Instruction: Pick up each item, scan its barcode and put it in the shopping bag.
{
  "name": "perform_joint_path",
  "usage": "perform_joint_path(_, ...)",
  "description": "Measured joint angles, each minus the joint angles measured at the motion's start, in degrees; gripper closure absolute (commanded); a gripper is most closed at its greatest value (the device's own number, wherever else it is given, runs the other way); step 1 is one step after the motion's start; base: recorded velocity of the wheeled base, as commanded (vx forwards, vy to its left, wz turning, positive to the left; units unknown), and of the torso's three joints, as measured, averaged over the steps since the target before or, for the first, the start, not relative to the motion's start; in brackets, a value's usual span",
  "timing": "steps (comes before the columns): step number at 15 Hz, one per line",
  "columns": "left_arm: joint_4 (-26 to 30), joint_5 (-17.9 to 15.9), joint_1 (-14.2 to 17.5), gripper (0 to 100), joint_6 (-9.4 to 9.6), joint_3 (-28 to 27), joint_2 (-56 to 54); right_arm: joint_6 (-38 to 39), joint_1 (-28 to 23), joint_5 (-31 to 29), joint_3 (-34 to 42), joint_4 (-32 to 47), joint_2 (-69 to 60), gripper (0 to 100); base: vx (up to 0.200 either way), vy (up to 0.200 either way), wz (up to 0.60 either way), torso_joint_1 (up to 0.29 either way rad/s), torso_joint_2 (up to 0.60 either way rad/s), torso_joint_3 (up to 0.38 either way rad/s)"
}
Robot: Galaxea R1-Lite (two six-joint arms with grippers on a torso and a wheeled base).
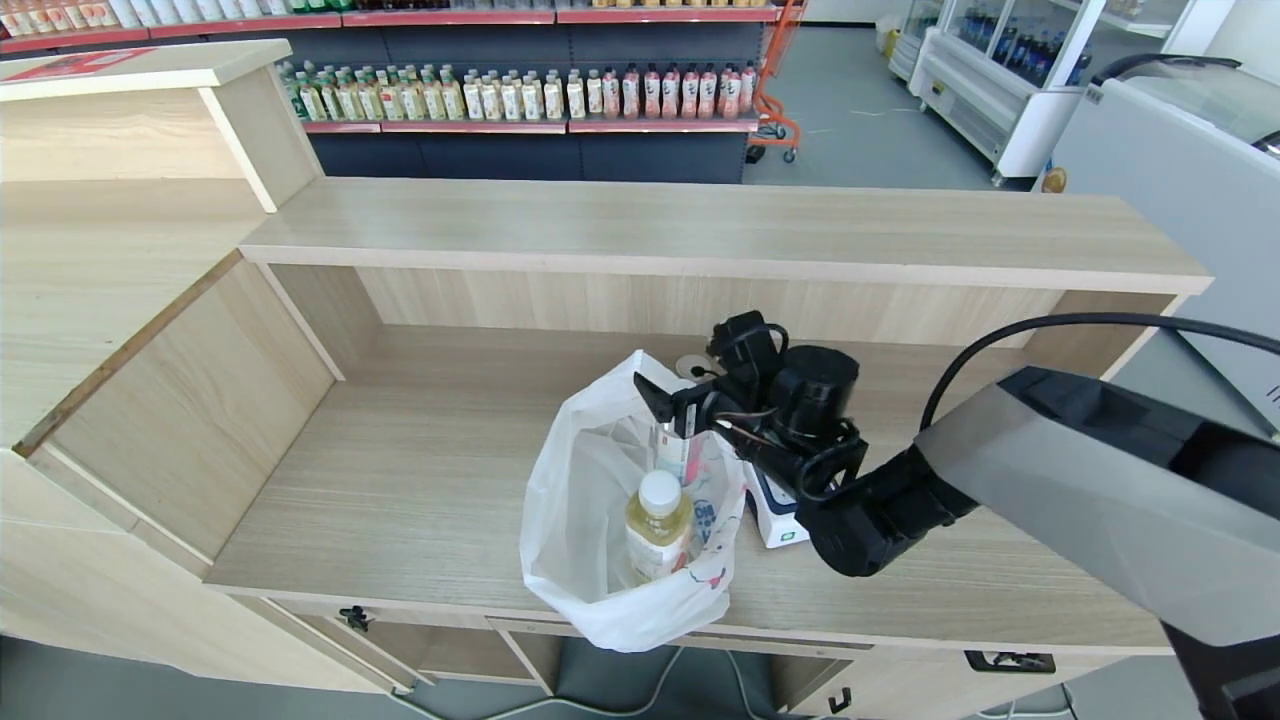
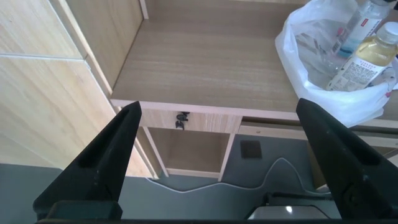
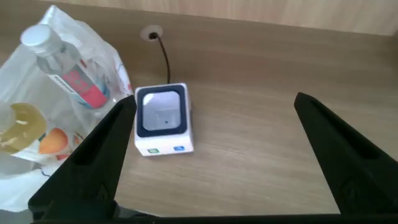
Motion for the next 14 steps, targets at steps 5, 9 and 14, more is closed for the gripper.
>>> perform_joint_path(5,0.0,0.0,0.0,0,-0.02,0.0,0.0,3.5,-0.9,-0.2,7.5,2.5,-11.5,0,0.000,0.000,0.00,0.000,0.00,0.000)
perform_joint_path(9,0.0,0.0,0.0,0,-0.02,0.0,0.0,3.6,-4.8,-1.6,25.8,-0.9,-22.8,0,0.000,0.000,0.00,0.000,0.00,0.000)
perform_joint_path(14,0.0,0.0,0.0,0,-0.02,0.0,0.0,1.3,-15.6,-7.8,58.8,-4.5,-44.1,0,0.000,0.000,0.00,0.000,0.00,0.000)
